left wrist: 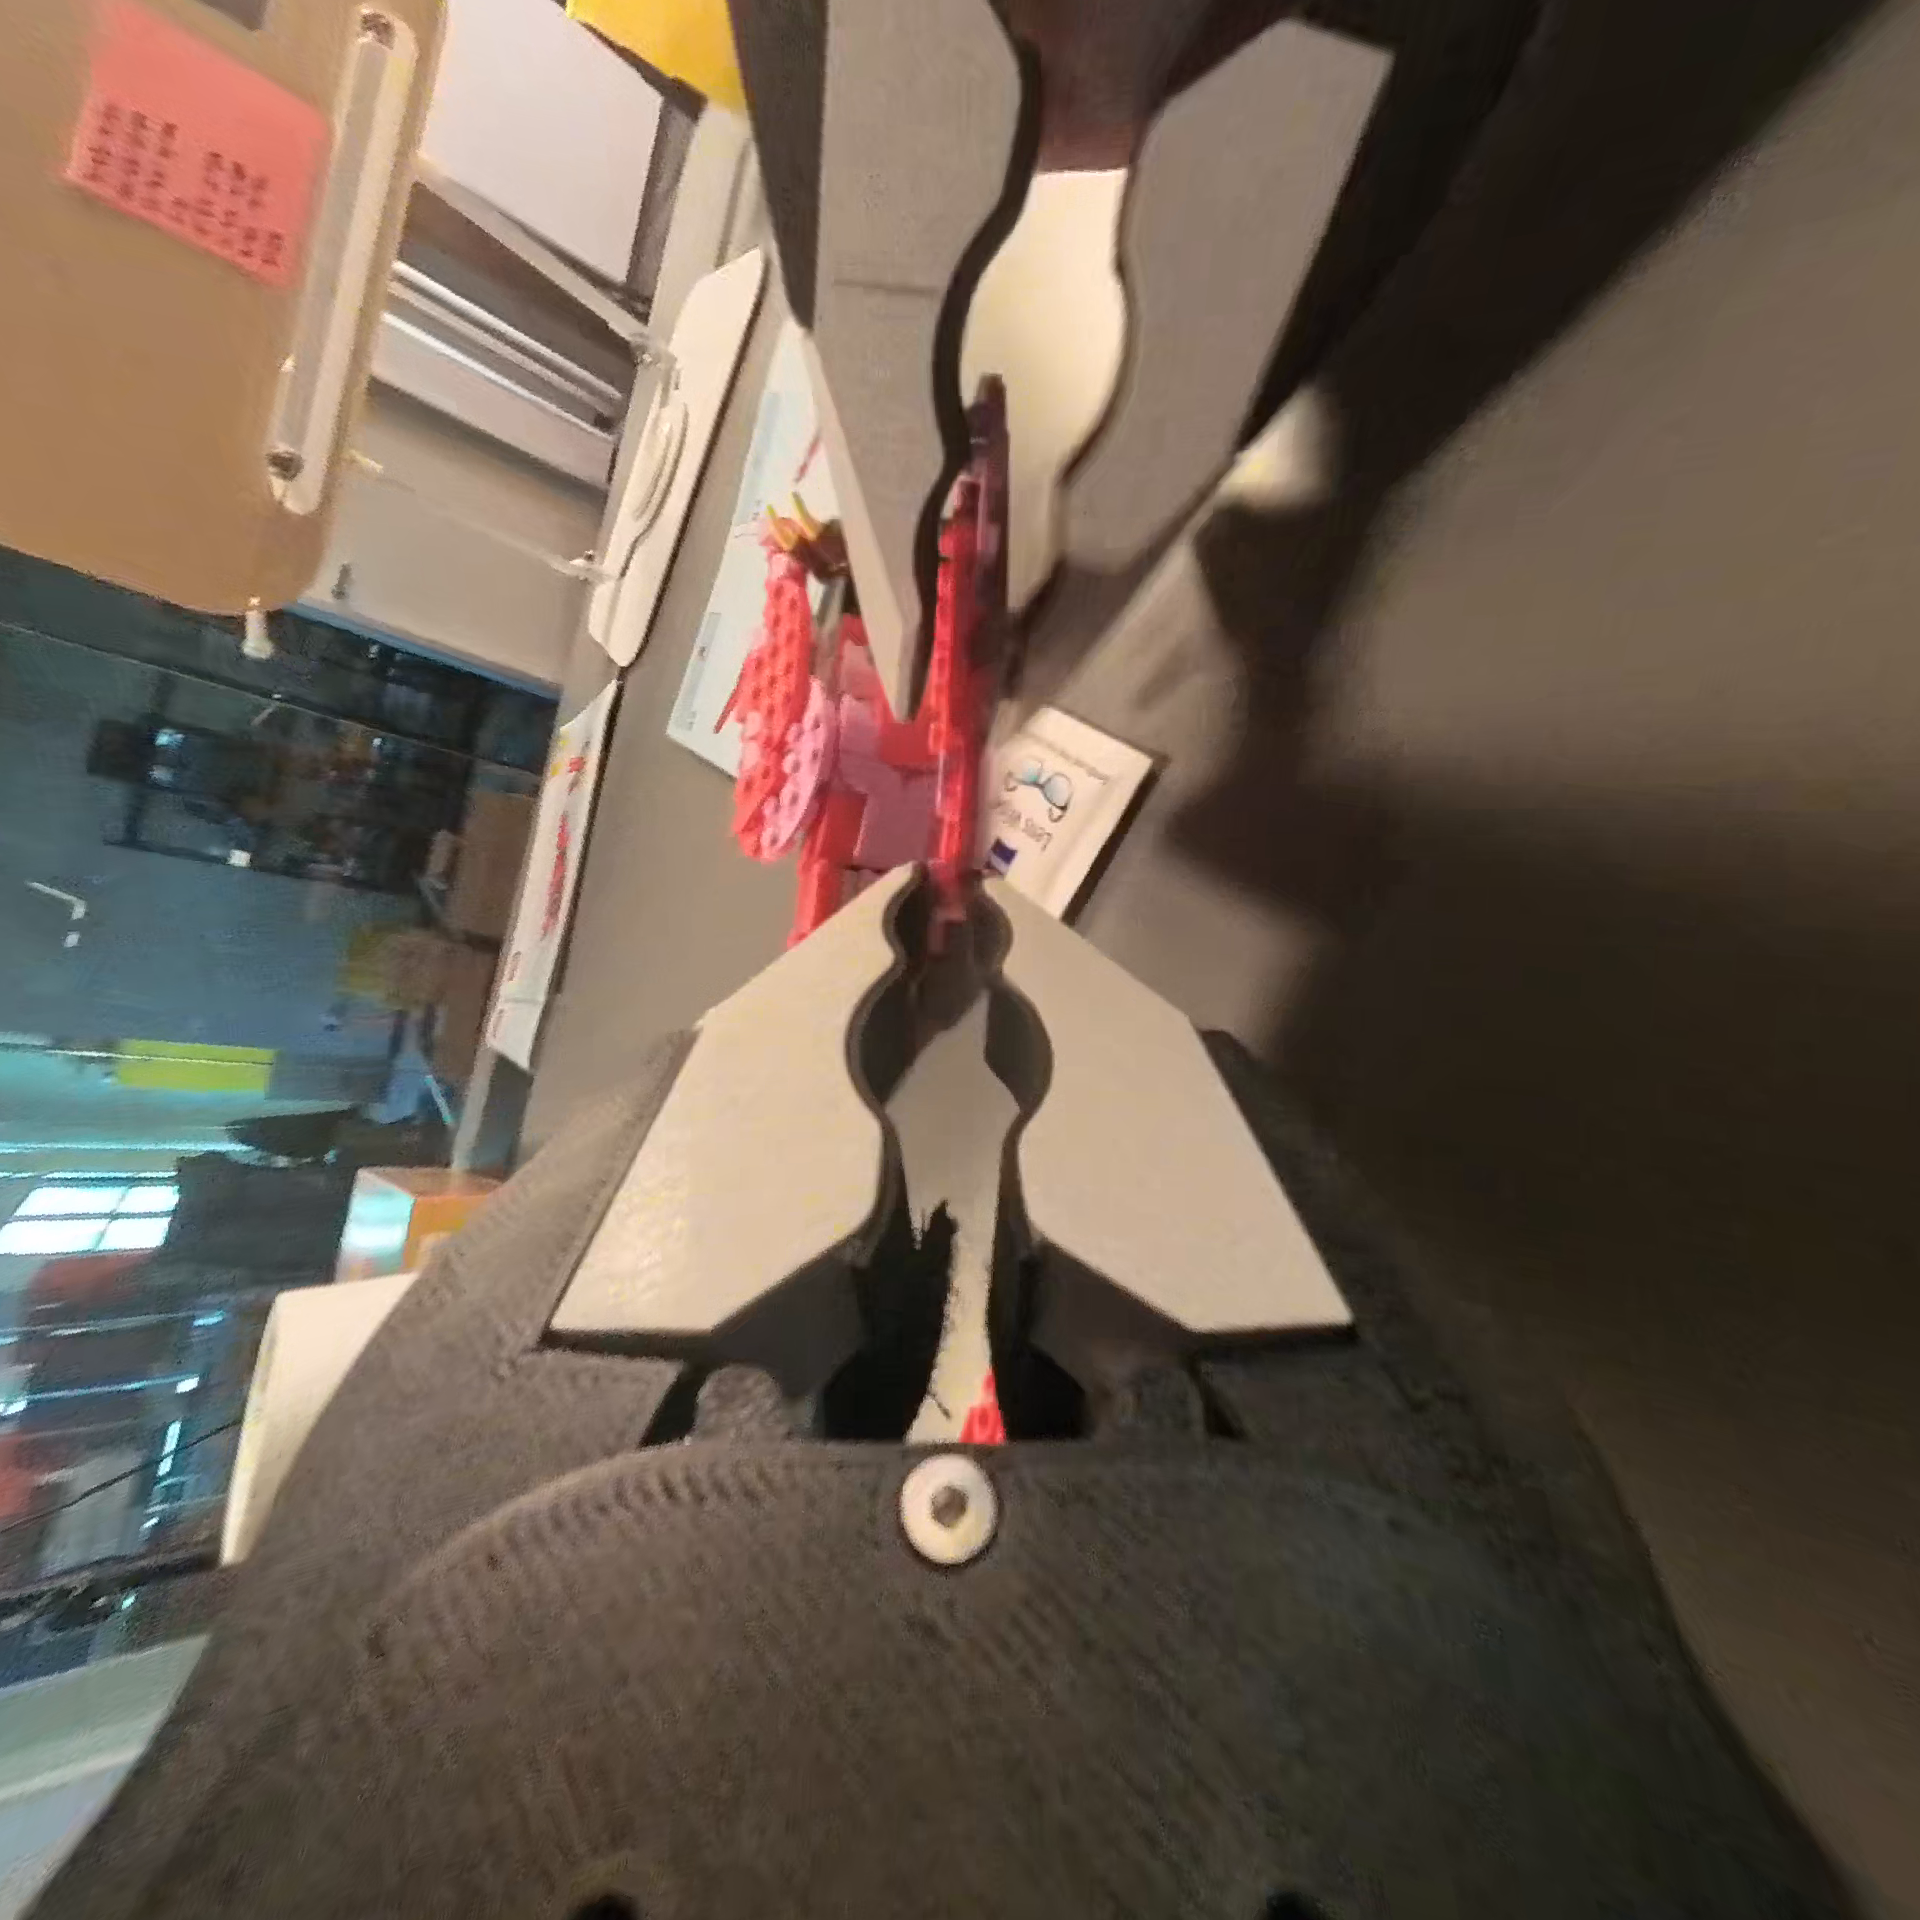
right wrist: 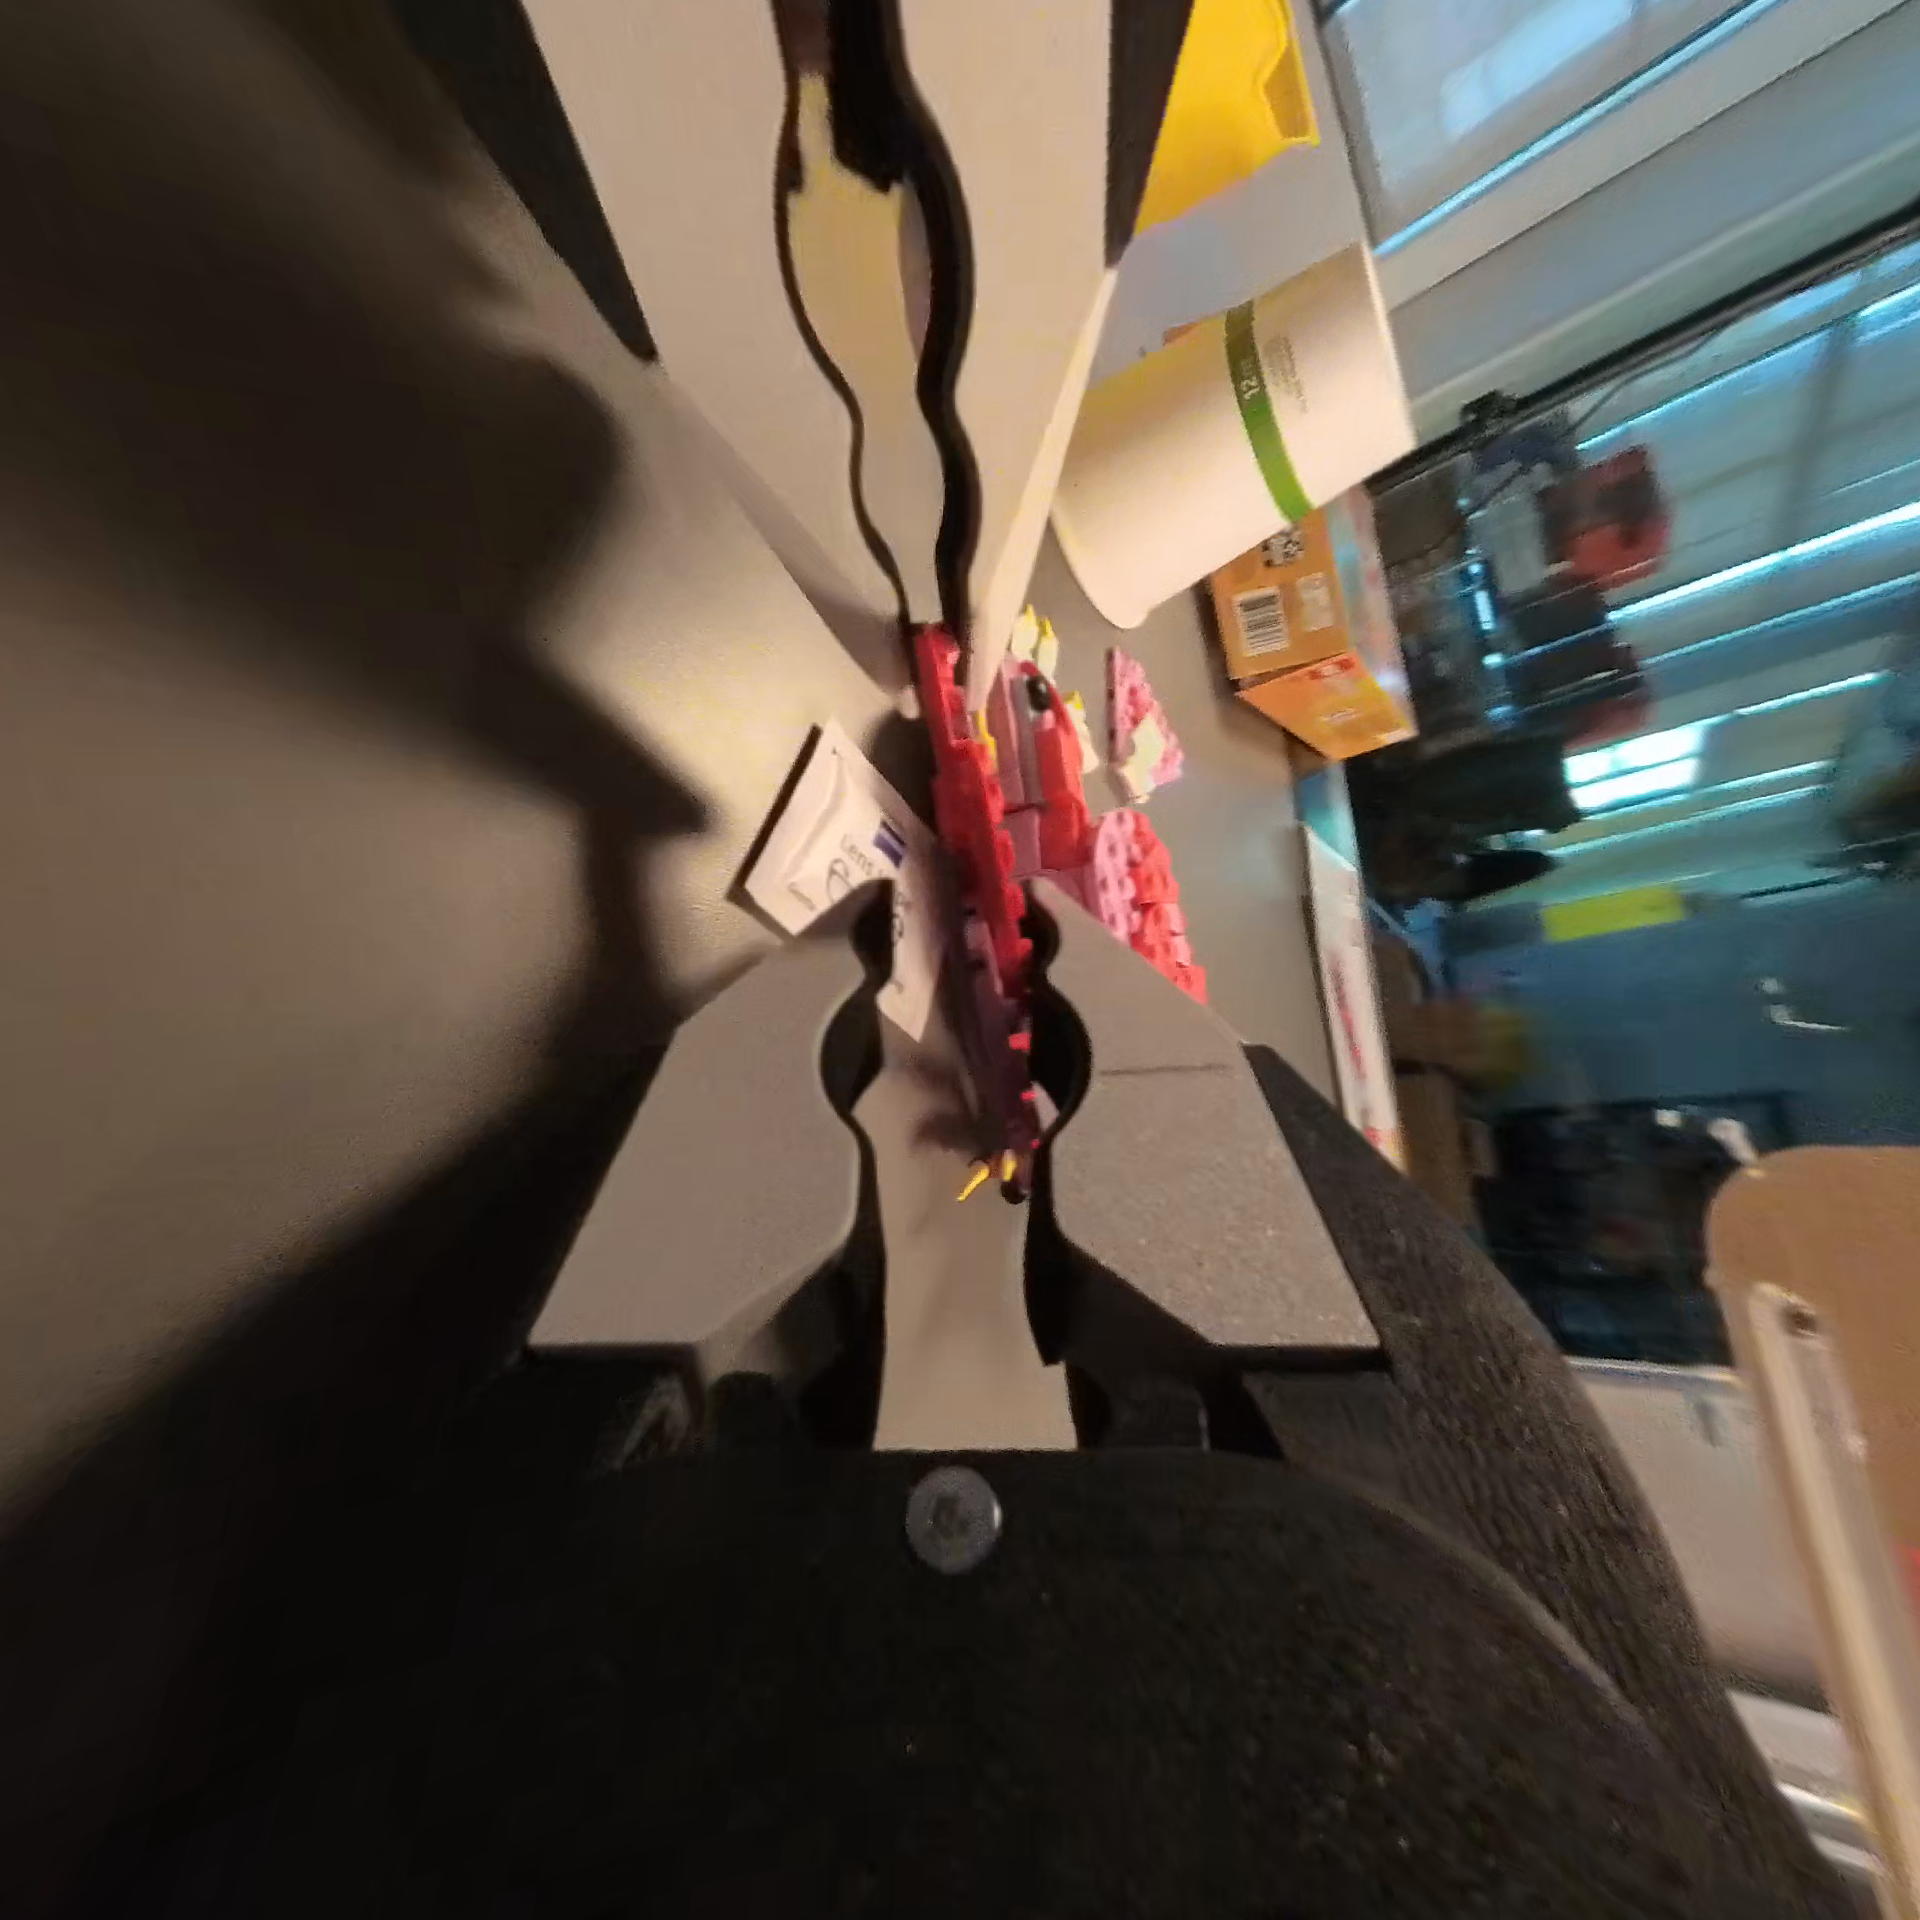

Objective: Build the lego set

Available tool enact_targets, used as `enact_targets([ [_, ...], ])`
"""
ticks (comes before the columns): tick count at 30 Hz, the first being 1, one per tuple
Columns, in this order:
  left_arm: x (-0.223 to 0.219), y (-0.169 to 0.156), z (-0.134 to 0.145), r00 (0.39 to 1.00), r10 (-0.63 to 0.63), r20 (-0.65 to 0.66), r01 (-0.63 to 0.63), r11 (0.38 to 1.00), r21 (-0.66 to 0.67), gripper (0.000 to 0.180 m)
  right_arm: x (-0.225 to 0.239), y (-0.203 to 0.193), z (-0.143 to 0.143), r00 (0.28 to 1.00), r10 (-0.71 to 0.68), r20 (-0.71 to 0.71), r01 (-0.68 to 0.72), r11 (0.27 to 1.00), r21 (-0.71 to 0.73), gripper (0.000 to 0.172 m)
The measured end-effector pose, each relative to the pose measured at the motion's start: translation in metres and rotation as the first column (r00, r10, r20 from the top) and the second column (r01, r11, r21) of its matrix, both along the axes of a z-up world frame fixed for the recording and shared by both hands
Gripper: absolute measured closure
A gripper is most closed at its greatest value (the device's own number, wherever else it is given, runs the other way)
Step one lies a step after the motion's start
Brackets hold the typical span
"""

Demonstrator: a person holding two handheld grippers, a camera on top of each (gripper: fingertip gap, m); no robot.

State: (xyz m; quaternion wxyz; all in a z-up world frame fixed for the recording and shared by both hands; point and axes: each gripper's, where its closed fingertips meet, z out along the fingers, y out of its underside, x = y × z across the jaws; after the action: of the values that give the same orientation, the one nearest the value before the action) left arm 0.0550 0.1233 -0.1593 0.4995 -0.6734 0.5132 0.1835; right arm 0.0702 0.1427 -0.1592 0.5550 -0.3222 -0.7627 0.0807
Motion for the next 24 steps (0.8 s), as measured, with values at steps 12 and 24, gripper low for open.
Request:
enact_targets([
  [12, 0.009, -0.016, 0.016, 0.971, -0.163, 0.177, 0.171, 0.985, -0.033, 0.176, 0.005, -0.02, 0.012, 0.993, 0.111, -0.032, -0.115, 0.955, -0.273, 0.162],
  [24, 0.014, -0.023, 0.024, 0.97, -0.218, 0.112, 0.222, 0.975, -0.022, 0.176, 0.008, -0.026, 0.015, 0.989, 0.142, -0.041, -0.147, 0.906, -0.398, 0.162],
])
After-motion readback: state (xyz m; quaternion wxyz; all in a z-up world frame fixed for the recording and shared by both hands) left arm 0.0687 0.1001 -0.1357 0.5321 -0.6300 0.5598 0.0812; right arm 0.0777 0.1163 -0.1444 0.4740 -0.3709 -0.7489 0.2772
